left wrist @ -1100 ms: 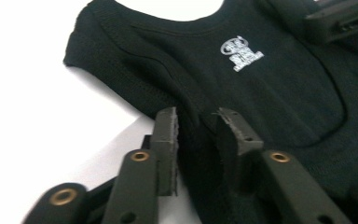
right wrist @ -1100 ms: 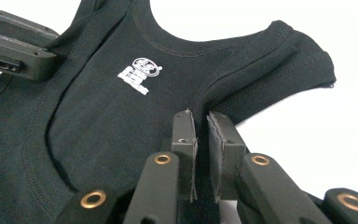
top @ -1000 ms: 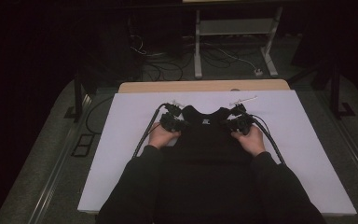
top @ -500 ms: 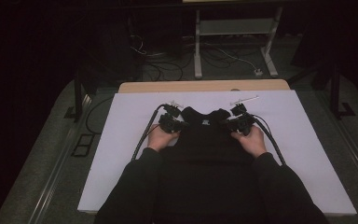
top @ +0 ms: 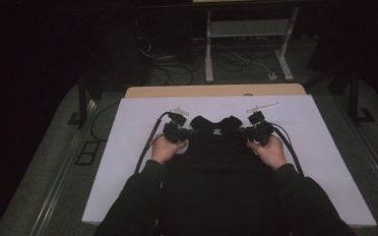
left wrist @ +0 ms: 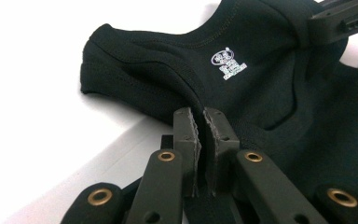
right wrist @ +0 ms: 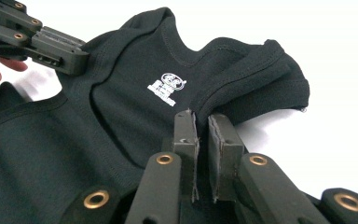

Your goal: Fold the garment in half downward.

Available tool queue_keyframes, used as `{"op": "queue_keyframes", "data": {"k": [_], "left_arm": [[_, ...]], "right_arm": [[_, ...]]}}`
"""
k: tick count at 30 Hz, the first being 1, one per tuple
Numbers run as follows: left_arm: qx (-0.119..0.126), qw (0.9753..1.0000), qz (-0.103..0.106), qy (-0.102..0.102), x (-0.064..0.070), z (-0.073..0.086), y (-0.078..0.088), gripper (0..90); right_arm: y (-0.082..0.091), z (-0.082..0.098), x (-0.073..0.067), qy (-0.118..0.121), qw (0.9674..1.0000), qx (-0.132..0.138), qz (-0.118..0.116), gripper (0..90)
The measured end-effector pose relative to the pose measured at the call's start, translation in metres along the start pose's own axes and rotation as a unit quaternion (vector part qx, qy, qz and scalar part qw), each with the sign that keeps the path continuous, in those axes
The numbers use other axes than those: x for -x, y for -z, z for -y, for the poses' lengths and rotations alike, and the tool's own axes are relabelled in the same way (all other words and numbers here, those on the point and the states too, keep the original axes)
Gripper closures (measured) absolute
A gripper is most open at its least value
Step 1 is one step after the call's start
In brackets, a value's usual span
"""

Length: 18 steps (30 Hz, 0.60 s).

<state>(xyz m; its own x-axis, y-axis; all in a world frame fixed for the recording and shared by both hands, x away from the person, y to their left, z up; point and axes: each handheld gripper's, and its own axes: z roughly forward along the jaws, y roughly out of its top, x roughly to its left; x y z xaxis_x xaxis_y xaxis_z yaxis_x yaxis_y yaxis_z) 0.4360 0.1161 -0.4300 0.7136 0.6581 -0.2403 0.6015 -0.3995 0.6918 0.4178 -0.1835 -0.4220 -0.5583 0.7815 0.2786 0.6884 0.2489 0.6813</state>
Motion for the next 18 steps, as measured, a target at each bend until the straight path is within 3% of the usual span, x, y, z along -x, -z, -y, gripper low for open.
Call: {"op": "queue_keyframes", "data": {"k": [18], "left_arm": [[0.025, 0.9997, -0.004, -0.004, 0.014, 0.007, 0.02, 83.0]], "right_arm": [[0.019, 0.006, -0.003, -0.013, 0.9997, 0.014, -0.018, 81.3]]}}
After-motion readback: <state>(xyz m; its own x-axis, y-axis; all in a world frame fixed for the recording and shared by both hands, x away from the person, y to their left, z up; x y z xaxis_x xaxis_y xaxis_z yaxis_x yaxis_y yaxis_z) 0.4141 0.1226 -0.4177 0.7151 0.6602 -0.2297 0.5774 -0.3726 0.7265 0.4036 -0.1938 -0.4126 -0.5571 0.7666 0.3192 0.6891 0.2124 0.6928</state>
